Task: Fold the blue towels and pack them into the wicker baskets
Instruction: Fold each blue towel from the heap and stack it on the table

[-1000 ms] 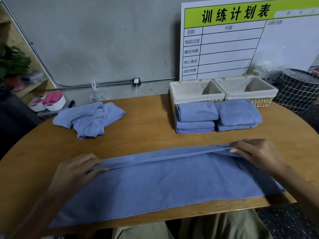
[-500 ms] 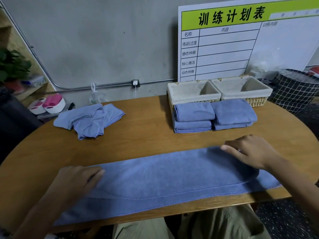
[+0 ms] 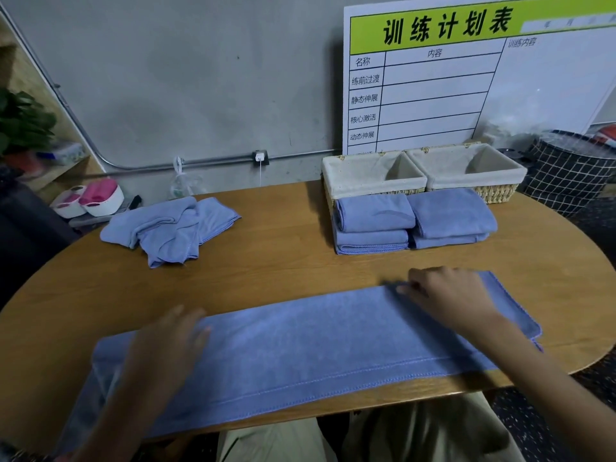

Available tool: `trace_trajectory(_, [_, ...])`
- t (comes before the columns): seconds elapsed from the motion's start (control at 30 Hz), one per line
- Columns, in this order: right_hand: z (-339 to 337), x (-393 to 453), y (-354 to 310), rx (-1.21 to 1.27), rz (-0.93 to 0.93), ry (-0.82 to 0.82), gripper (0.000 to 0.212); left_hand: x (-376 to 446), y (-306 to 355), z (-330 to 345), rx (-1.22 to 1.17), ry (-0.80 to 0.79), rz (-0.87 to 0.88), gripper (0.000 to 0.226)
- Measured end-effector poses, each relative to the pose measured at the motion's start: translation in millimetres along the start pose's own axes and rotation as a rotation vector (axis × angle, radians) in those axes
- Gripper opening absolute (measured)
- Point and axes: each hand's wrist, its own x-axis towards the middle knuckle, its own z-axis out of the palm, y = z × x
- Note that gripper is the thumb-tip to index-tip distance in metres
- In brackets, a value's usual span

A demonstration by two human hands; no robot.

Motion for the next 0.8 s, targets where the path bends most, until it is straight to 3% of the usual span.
trace_trajectory(0.07, [18, 2, -9, 0.171, -0.08, 0.056, 0.029, -3, 27, 7, -0.119, 0.041, 0.053, 0.039])
trace_trajectory(0.2, [49, 2, -6, 0.384, -0.064, 0.164, 0.019, -13, 42, 26, -0.081, 0.042, 0.06, 0.058])
trace_trajectory(0.4, [61, 22, 14, 0.411, 0.036, 0.226, 0.018, 24, 49, 30, -0.221, 0.066, 0.003, 0.069])
trace_trajectory(0.57, [60, 39, 36, 0.36, 0.1, 0.248, 0.018, 68, 47, 37, -0.267, 0.038, 0.067, 0.049])
trace_trajectory(0.8, [64, 16, 64, 0.328, 0.255, 0.303, 0.015, 47, -42, 37, -0.277, 0.064, -0.092, 0.046])
